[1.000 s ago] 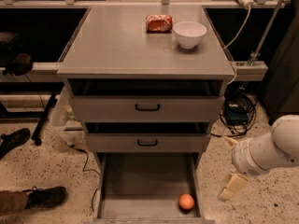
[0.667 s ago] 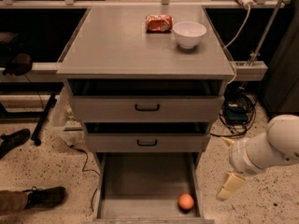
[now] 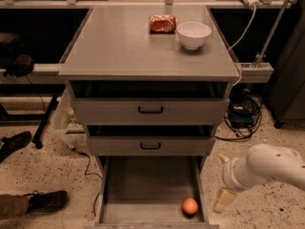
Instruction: Pick orange from bottom drawer and place on counter
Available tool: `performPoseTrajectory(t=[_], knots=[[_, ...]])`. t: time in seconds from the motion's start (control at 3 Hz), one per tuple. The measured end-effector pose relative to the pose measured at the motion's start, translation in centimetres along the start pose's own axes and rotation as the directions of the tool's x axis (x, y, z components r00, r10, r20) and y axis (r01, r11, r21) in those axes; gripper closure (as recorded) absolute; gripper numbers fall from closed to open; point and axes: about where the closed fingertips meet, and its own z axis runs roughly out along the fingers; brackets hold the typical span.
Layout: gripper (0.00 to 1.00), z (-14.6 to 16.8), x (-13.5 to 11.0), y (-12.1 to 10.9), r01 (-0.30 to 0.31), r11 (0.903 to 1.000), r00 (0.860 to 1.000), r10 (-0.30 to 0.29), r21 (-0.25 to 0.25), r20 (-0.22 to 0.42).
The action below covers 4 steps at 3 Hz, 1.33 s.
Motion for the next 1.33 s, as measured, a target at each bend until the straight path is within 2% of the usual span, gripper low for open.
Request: performPoseTrajectory(t=[0.33, 0.67, 1.0, 1.33], knots=[[0.0, 6.7, 2.6, -0.8, 0.03, 0.9995, 1.0, -0.03, 0.008, 0.006], [0.0, 13.0, 4.2, -1.0, 0.06, 0.9976, 0.996, -0.058, -0.033, 0.061], [0.0, 18.6, 5.5, -0.3, 0.112, 0.9915, 0.986, -0.102, -0.067, 0.132], [0.0, 23.9, 7.0, 0.8, 0.112, 0.9926, 0.975, -0.1, -0.047, 0.201]])
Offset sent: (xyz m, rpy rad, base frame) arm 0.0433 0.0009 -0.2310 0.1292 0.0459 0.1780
